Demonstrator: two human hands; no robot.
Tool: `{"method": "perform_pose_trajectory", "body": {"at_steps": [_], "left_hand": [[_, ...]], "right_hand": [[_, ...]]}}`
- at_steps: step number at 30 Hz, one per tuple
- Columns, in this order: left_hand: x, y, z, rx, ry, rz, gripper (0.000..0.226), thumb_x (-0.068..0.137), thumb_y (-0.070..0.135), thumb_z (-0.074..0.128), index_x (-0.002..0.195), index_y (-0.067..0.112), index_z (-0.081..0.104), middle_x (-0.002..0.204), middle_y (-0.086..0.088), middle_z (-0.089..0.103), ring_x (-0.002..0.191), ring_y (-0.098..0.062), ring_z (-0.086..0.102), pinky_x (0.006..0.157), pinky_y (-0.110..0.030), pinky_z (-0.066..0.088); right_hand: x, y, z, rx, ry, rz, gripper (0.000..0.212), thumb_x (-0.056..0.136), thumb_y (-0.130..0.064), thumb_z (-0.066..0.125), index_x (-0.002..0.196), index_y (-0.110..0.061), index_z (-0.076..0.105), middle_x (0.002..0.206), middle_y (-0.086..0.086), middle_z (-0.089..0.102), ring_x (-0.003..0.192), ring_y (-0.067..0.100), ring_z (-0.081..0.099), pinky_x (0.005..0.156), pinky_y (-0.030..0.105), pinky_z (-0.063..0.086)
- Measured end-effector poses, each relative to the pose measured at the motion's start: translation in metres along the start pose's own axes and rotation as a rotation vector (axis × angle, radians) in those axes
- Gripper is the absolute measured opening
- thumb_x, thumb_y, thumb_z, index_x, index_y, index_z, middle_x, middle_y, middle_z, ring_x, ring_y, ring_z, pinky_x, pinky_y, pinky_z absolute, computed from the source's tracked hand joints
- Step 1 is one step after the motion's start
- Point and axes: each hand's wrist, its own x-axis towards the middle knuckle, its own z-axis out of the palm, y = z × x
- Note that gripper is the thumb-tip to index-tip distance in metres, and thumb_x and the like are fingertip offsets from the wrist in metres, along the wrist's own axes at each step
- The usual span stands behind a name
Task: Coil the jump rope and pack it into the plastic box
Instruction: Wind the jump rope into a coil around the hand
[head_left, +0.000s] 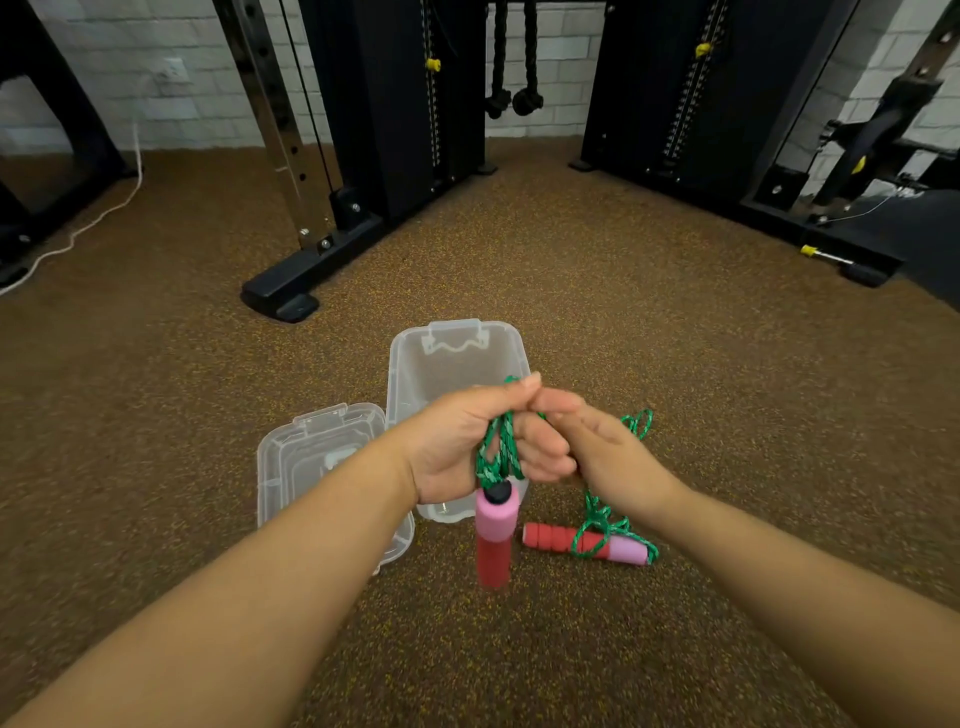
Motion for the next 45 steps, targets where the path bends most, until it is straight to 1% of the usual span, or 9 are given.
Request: {"method": "perform_pose_trajectory", "body": {"at_steps": [8,15,21,25,27,30,32,37,45], "left_hand": [[0.005,0.005,-0.005,-0.065,0.242,0.109,0.049,0.100,0.041,0.031,0.128,0.008,0.054,0.082,-0.002,0.076,0.051,-0.008,0.064,0.049,-0.016,0.049],[0.010,0.005,-0.014,-0.286,0.294,0.144,0.081,0.093,0.063,0.014,0.148,0.004,0.021,0.131,-0.022,0.057,0.116,-0.033,0.059,0.096,-0.038,0.046],[0.006,0.008,-0.021,-0.212,0.338,0.146,0.108,0.074,0.085,0.004,0.152,0.010,0.014,0.136,-0.023,0.053,0.122,-0.033,0.055,0.098,-0.038,0.042],[0.009,0.004,-0.018,0.019,0.297,0.017,0.114,0.068,0.087,-0.005,0.151,0.012,0.015,0.123,-0.022,0.063,0.111,-0.032,0.062,0.105,-0.043,0.037],[0.010,0.002,-0.012,0.129,0.239,-0.048,0.118,0.067,0.087,-0.007,0.143,0.009,0.039,0.108,-0.025,0.067,0.097,-0.032,0.064,0.102,-0.042,0.037],[0.007,0.000,-0.007,0.293,0.103,-0.096,0.115,0.070,0.084,-0.010,0.103,0.004,0.067,0.087,-0.028,0.068,0.072,-0.031,0.065,0.076,-0.037,0.048],[0.004,0.000,-0.008,0.340,0.015,-0.172,0.114,0.069,0.085,-0.003,0.115,0.002,0.061,0.077,-0.027,0.067,0.059,-0.030,0.066,0.062,-0.033,0.051],[-0.004,0.009,-0.005,0.464,-0.061,-0.129,0.057,0.091,0.051,0.039,0.097,0.004,0.069,0.039,-0.001,0.051,0.030,-0.011,0.047,0.039,-0.019,0.041],[-0.010,0.028,-0.017,0.012,0.122,0.099,0.050,0.096,0.044,0.034,0.056,0.019,0.050,0.027,0.008,0.027,0.021,-0.005,0.025,0.033,-0.015,0.027]], "right_hand": [[-0.018,0.021,0.007,-0.232,0.008,0.041,0.030,0.101,-0.025,0.042,0.076,-0.024,0.060,0.046,-0.012,0.039,0.046,0.004,0.034,0.047,0.023,0.030],[-0.037,0.009,0.014,-0.595,-0.200,-0.060,0.036,0.093,-0.053,0.037,0.078,-0.028,0.059,0.067,-0.001,0.061,0.063,0.008,0.056,0.068,0.039,0.051],[-0.048,-0.032,0.012,-0.802,-0.284,-0.285,0.043,0.093,-0.055,0.033,0.081,-0.026,0.062,0.072,-0.005,0.068,0.069,0.006,0.062,0.070,0.037,0.050],[-0.037,-0.062,0.003,-0.758,-0.233,-0.374,0.029,0.089,-0.040,0.041,0.081,-0.027,0.065,0.064,-0.007,0.061,0.063,0.009,0.059,0.063,0.036,0.049],[-0.029,-0.076,-0.001,-0.633,-0.202,-0.332,0.020,0.087,-0.029,0.048,0.078,-0.024,0.066,0.064,-0.005,0.063,0.064,0.012,0.063,0.062,0.031,0.051],[-0.015,-0.089,-0.008,-0.428,-0.159,-0.248,0.019,0.085,-0.018,0.050,0.073,-0.017,0.064,0.069,-0.003,0.065,0.065,0.015,0.062,0.064,0.023,0.048],[-0.005,-0.089,-0.015,-0.408,-0.134,-0.212,0.018,0.089,-0.025,0.052,0.074,-0.022,0.062,0.071,-0.008,0.061,0.062,0.004,0.055,0.062,0.015,0.043],[0.010,-0.062,-0.017,-0.254,-0.027,-0.074,0.023,0.097,-0.028,0.049,0.077,-0.022,0.058,0.065,0.005,0.040,0.059,0.015,0.037,0.057,0.029,0.035],[0.000,-0.023,-0.013,-0.146,-0.180,0.036,0.014,0.094,-0.004,0.053,0.097,-0.013,0.063,0.064,-0.018,0.062,0.059,-0.001,0.052,0.061,0.010,0.043]]}}
